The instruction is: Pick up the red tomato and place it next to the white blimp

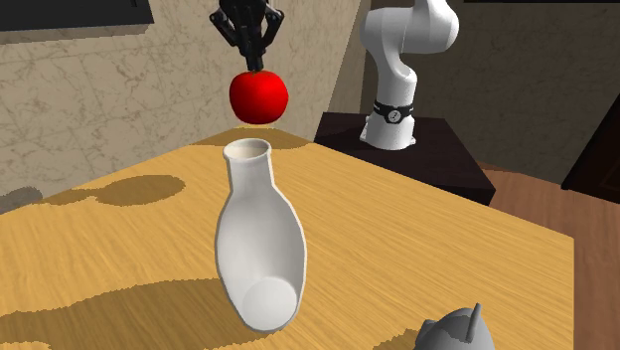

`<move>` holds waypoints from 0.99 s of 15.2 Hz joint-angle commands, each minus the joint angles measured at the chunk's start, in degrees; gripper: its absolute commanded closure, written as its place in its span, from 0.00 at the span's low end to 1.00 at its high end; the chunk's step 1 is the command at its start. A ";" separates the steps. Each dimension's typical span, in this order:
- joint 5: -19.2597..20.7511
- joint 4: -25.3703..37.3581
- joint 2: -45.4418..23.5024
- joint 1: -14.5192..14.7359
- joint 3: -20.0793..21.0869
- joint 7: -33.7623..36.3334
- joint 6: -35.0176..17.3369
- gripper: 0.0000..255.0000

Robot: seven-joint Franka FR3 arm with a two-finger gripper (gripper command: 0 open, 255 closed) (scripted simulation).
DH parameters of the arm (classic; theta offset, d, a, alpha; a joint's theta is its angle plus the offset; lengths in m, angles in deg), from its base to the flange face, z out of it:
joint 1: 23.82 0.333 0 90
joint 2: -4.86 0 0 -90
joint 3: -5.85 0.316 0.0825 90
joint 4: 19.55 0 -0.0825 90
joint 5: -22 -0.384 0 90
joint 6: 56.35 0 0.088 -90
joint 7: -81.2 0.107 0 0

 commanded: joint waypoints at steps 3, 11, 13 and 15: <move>0.17 1.83 0.77 0.05 0.25 0.08 2.56 1.00; -3.06 3.21 -0.90 5.10 6.51 10.18 3.24 1.00; -3.98 4.19 -1.89 6.35 7.96 12.52 3.41 1.00; -4.90 5.43 -3.09 7.60 9.34 14.79 3.62 1.00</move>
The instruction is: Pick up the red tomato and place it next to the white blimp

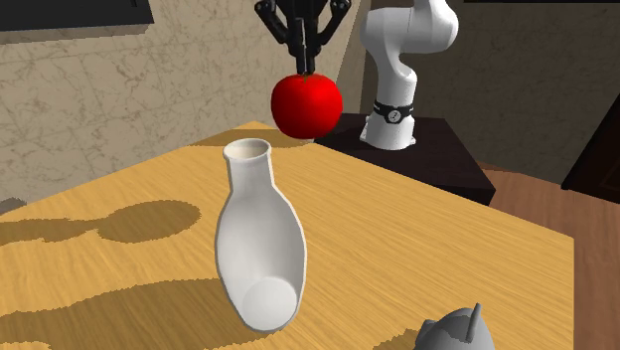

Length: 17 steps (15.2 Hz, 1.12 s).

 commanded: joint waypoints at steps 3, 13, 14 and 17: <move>-1.89 3.17 -2.69 2.60 2.85 4.81 0.75 1.00; -4.47 7.13 -8.72 5.97 6.34 10.83 -1.11 1.00; -4.50 6.54 -8.89 5.97 6.33 10.80 -1.85 1.00; -4.63 4.87 -9.45 5.95 6.33 10.69 -4.07 1.00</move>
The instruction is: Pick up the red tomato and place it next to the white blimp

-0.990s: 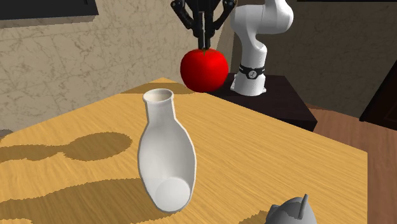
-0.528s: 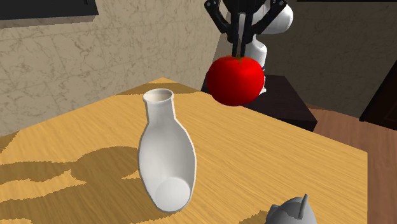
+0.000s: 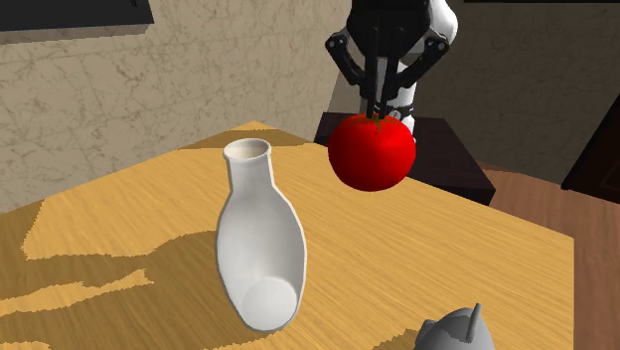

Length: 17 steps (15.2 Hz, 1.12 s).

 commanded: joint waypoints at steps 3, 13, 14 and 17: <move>-0.25 -2.02 -1.03 -0.04 -0.01 -0.18 -3.07 1.00; -0.99 -6.38 -4.01 -0.15 0.02 -0.74 -10.33 1.00; -1.08 -6.75 -4.37 -0.16 0.03 -0.81 -11.05 1.00; -1.39 -7.77 -5.52 -0.21 0.07 -1.03 -13.19 1.00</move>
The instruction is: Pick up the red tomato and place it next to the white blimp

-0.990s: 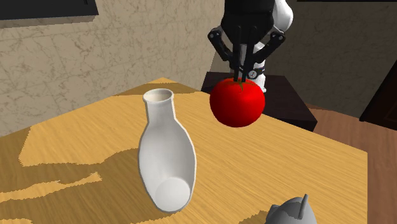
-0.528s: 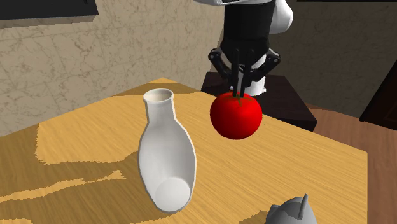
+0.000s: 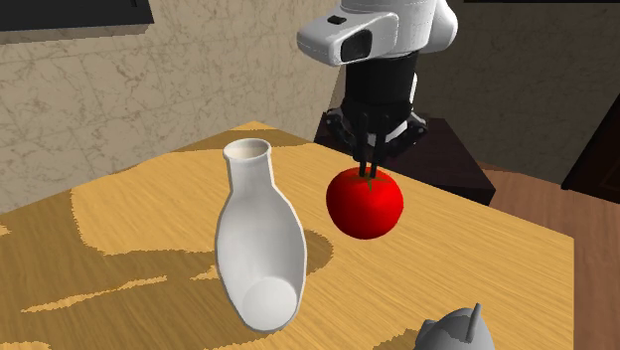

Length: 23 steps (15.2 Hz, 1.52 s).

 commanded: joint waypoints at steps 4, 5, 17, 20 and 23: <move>-0.55 -1.66 -1.96 -0.09 0.09 -0.39 -3.61 1.00; -0.67 -1.93 -2.40 -0.11 0.12 -0.48 -4.31 1.00; -0.83 -2.24 -2.97 -0.14 0.15 -0.59 -5.18 0.00; -0.59 -1.17 -2.17 -0.11 0.09 -0.42 -3.33 0.00; -0.04 2.21 -0.33 -0.05 -0.03 -0.04 1.85 0.00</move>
